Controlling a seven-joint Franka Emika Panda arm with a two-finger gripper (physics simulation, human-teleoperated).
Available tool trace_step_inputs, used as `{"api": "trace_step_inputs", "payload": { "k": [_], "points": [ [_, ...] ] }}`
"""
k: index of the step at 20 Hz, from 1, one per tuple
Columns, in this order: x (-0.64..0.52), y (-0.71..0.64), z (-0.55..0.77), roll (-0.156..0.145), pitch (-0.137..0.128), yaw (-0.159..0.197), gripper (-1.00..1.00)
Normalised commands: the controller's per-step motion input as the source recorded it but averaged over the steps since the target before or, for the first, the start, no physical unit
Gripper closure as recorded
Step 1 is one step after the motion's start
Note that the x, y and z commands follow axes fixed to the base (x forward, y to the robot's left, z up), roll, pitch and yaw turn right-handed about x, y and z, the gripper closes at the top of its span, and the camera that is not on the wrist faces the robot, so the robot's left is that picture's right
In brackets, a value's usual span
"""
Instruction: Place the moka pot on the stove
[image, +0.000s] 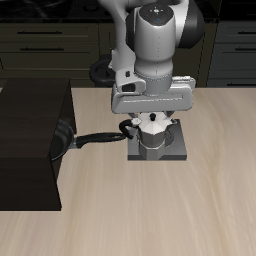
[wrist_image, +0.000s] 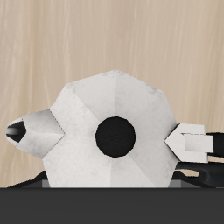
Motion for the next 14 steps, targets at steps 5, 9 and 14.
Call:
{"api": "trace_step_inputs", "payload": {
  "k": [5, 9, 14],
  "points": [
    [-0.3, -0.02, 0.01, -0.003, 0.008, -0.023, 1.0],
    [-0.33, 0.05, 0.02, 0.041, -0.033, 0.042, 1.0],
    [-0.17, -0.06, -0.08, -0.009, 0.022, -0.028, 1.0]
  ]
}}
